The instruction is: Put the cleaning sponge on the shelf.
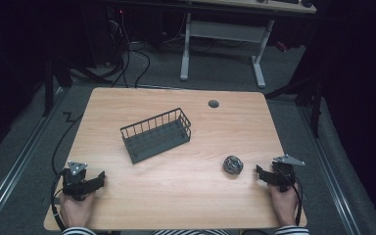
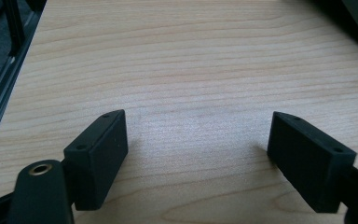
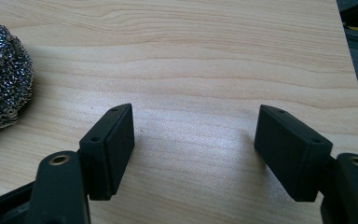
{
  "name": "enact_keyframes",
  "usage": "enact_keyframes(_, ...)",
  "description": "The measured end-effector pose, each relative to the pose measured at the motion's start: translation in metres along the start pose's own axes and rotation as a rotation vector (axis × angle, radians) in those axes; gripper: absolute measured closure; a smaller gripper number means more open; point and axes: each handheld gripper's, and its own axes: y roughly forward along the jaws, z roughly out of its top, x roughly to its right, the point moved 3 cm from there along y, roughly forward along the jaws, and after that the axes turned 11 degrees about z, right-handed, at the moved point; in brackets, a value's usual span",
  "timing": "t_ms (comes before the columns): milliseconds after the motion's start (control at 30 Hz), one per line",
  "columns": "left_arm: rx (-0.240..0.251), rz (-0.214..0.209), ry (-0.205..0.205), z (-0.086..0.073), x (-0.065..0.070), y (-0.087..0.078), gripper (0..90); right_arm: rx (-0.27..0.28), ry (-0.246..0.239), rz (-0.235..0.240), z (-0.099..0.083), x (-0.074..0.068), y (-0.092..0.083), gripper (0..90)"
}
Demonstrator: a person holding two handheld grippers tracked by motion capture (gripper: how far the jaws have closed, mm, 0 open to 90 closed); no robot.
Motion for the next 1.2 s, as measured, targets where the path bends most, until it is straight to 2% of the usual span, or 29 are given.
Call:
enact_keyframes(400, -0.001, -0.011, 0.011, 0.000, 0.002, 0.000, 18.5, 0.002, -0.003, 0.001, 0.000, -0.001, 0.000, 28.8)
enact_keyframes(633, -0.005, -0.010, 0.000, 0.001, 0.002, 0.000, 18.4, 0.001, -0.003, 0.002, 0.000, -0.001, 0.000, 28.8)
enact_keyframes(733, -0.008, -0.027, -0.015, 0.001, 0.001, -0.001, 19.1, 0.001, -0.004, 0.003, 0.000, -0.001, 0.000, 28.8)
enact_keyframes(900, -0.014, -0.040, -0.017, 0.004, 0.003, -0.002, 20.0, 0.001, -0.005, 0.004, 0.000, -0.001, 0.000, 28.8)
enact_keyframes(1200, -0.016, -0.093, 0.024, 0.014, 0.011, -0.010, 15.7, 0.001, -0.005, 0.004, -0.001, -0.001, 0.000, 28.8)
